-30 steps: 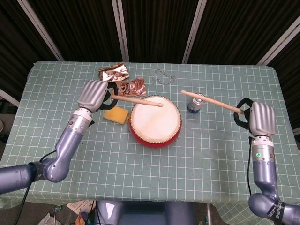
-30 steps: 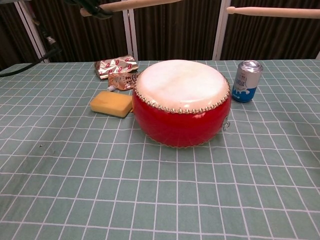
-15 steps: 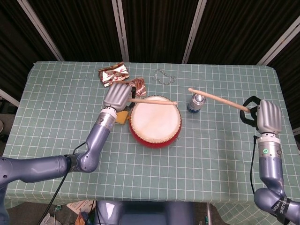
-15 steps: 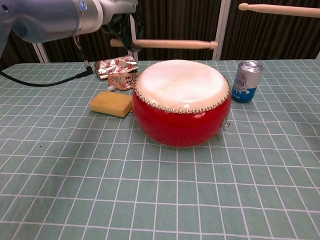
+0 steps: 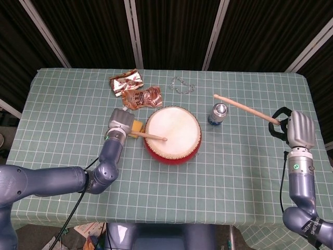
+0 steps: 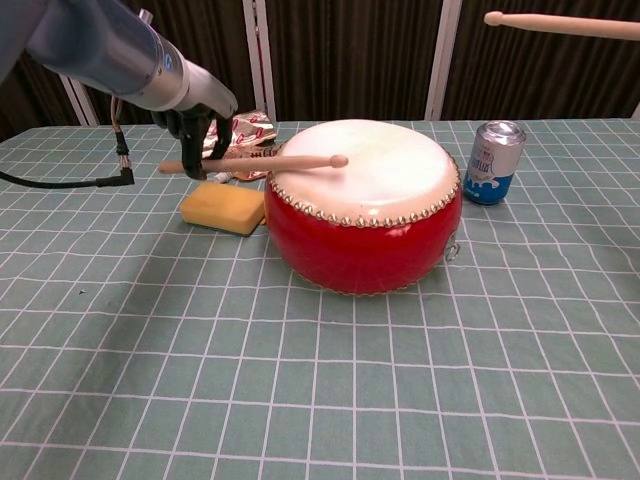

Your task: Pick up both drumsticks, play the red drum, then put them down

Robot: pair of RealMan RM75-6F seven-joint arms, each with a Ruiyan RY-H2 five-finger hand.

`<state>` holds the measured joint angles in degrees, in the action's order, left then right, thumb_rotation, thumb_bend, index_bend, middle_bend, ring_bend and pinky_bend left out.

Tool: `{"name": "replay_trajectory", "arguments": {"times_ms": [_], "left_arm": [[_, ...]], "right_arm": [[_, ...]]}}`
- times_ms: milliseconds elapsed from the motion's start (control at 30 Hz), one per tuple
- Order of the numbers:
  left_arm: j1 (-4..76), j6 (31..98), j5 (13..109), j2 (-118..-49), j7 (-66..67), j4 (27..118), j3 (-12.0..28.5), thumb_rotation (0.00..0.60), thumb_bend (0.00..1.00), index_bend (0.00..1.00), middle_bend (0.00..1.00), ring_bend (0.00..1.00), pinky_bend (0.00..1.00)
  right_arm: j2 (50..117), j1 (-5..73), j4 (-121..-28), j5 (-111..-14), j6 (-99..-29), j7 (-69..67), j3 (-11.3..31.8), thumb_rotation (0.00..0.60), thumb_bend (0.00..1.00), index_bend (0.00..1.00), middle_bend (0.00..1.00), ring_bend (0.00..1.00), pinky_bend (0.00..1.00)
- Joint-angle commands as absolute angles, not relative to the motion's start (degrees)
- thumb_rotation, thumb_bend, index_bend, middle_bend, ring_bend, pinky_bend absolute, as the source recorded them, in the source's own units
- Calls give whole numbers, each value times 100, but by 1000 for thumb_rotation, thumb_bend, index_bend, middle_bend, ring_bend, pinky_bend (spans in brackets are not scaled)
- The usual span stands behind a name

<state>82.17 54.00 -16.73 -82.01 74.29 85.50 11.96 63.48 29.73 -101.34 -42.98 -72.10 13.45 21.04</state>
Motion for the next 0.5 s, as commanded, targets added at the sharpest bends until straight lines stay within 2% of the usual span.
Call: {"name": "replay_trajectory", "arguments": {"times_ms": [33,300,500], "left_arm": [[7948,5306,-184,-7411,6181,9294,1539,600,575,776,1000,1000,1000],[7232,5740,1078,-6907,4723,10062,1903,600,575,775,1000,1000,1000],[6713,5948,1911,-6517,3801,10446,2130,600,576,774,1000,1000,1000]], "right_arm": [[6377,2968,-10154,-4354,-7259,1395,2077,600,707,952,1000,1000,1000],[6429,2929,-10214,-4564,-7390,1357,2079,600,707,952,1000,1000,1000],[6494,2896,-10267,-5099,-7516,902,2186,600,708,952,1000,1000,1000]]}}
